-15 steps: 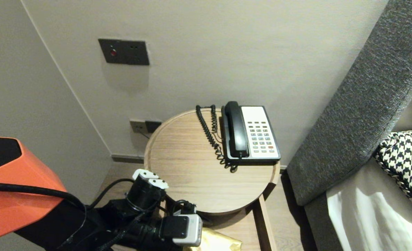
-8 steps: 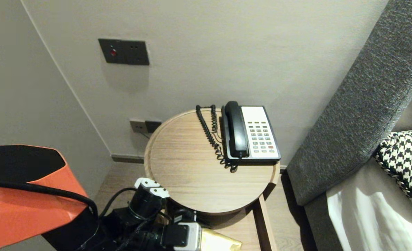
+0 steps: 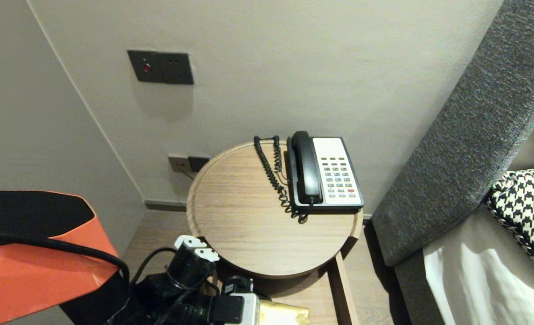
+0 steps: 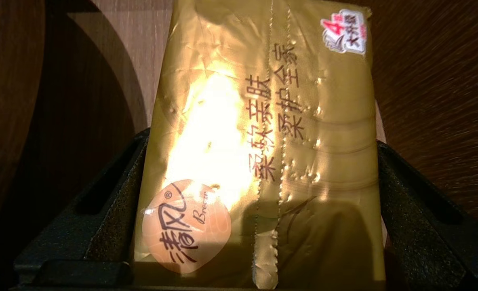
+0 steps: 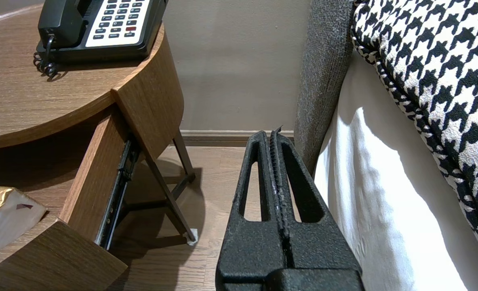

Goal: Take the tissue out of the drawer one by one and place them on the table

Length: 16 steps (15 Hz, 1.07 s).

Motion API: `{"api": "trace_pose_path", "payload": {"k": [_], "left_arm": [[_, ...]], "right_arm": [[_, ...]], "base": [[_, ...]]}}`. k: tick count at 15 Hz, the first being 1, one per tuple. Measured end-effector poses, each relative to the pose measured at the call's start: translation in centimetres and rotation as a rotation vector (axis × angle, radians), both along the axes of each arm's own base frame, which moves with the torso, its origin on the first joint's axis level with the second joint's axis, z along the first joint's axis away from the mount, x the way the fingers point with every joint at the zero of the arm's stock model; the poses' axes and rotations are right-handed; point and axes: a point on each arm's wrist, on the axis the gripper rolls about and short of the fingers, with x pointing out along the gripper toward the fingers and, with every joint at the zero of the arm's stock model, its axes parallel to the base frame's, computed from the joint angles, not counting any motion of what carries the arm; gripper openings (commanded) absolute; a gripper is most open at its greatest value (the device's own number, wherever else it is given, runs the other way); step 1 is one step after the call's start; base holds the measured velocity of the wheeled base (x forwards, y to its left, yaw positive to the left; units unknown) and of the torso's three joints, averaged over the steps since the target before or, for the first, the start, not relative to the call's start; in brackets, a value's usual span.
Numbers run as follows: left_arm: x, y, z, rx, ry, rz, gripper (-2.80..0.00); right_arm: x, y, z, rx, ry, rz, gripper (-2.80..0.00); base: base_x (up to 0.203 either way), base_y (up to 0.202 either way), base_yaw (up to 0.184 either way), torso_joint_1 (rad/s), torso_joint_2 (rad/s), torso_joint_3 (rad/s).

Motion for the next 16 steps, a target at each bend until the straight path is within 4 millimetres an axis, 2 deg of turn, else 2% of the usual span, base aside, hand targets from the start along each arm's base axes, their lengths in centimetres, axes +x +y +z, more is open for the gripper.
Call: {"api": "trace_pose_path", "payload": {"k": [1,2,3,10,16], "left_arm": [[0.0,0.0,0.0,0.004,-0.005,0.008,0.0],[0.1,-0.1,0.0,0.005,-0.006,0.01,-0.5],[0.1,-0.1,0.0,0.005,-0.007,0.011,-2.8],[-0.1,0.2,0.2,0.003,-0.008,0.014,-2.8],[-0.5,0.5,2.3,-0.046,-0.032,0.034,-2.8]], "right_arm": [[0.0,0.0,0.0,0.0,0.0,0.0,-2.8],[0.0,0.0,0.0,0.0,0.0,0.0,-2.8],[0.0,0.0,0.0,0.0,0.0,0.0,-2.8],[0.0,0.0,0.0,-0.001,0.0,0.0,-2.8],[0.0,0.0,0.0,-0.001,0.0,0.0,-2.8]], "base": [[0.0,0.0,0.0,0.0,0.0,0.0],[0.0,0.0,0.0,0.0,0.0,0.0],[0.0,0.0,0.0,0.0,0.0,0.0],[0.0,0.0,0.0,0.0,0.0,0.0],[0.0,0.0,0.0,0.0,0.0,0.0]]}}
